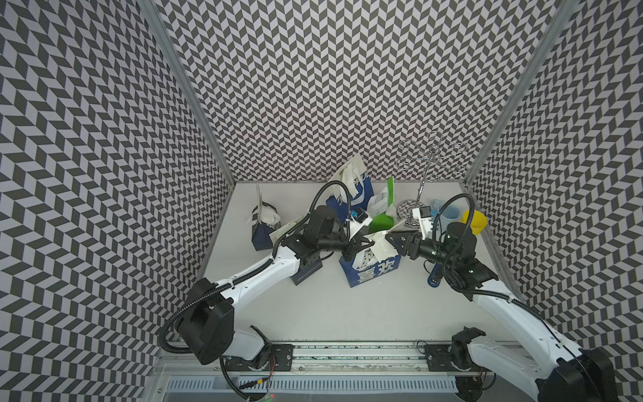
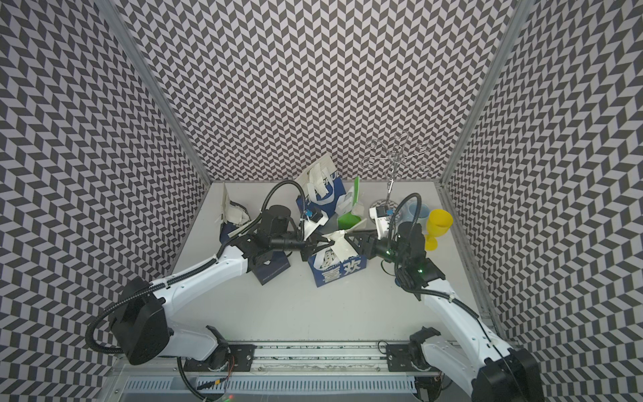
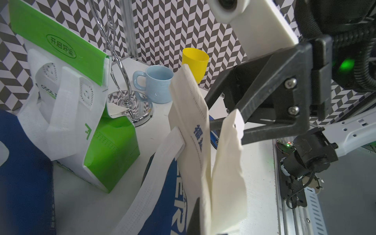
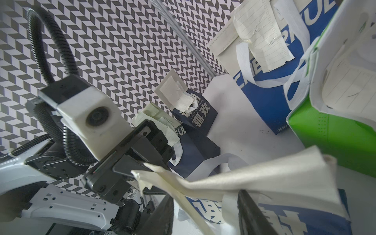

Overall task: Staple the receipts to the bags
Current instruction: Adjust the receipt in the takeout bag.

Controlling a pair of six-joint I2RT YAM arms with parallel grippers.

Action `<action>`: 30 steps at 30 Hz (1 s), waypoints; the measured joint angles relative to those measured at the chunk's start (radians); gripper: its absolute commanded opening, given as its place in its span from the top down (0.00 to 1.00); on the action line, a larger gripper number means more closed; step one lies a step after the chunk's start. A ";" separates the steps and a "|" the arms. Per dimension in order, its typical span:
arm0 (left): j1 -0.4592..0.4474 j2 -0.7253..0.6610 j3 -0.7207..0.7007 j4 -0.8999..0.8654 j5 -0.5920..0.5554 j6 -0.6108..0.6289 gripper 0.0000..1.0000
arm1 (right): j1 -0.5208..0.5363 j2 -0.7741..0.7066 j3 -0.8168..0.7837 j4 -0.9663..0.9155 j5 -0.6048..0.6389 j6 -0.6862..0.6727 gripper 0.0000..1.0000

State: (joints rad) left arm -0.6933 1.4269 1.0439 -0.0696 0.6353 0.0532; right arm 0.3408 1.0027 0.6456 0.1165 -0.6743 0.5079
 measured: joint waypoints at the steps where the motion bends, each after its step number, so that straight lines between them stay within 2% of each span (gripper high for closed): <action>1: 0.000 0.000 0.000 -0.002 0.003 0.002 1.00 | 0.007 0.001 -0.002 0.002 -0.005 0.003 0.55; 5: 0.000 0.000 0.000 -0.006 0.006 0.002 1.00 | 0.031 0.002 -0.002 0.007 -0.022 0.007 0.68; 7: 0.000 0.000 0.000 -0.006 0.006 0.002 1.00 | 0.038 0.002 -0.003 0.011 -0.029 0.004 0.80; 8: 0.000 0.000 0.000 -0.006 0.005 0.002 0.93 | 0.039 0.002 -0.003 0.013 -0.034 0.004 0.85; 10: 0.000 0.000 0.000 -0.006 0.005 0.004 0.67 | 0.040 0.005 -0.003 0.019 -0.039 0.005 0.93; 13: 0.000 0.000 0.000 -0.008 0.005 0.000 0.56 | 0.043 0.014 -0.003 0.021 -0.039 0.006 0.98; 16: 0.002 0.000 0.000 -0.009 0.006 -0.005 0.54 | 0.043 0.032 -0.001 0.014 -0.021 0.007 1.00; 22: 0.003 0.000 0.000 -0.006 0.005 -0.011 0.57 | 0.043 0.087 0.006 -0.013 -0.015 0.010 1.00; 30: 0.003 -0.002 0.000 0.014 -0.030 -0.022 0.58 | 0.027 0.090 0.006 0.025 -0.066 0.064 1.00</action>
State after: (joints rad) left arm -0.6903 1.4250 1.0439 -0.0559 0.6052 0.0315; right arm 0.3683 1.0931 0.6518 0.1413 -0.7403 0.5720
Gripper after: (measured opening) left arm 0.429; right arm 0.047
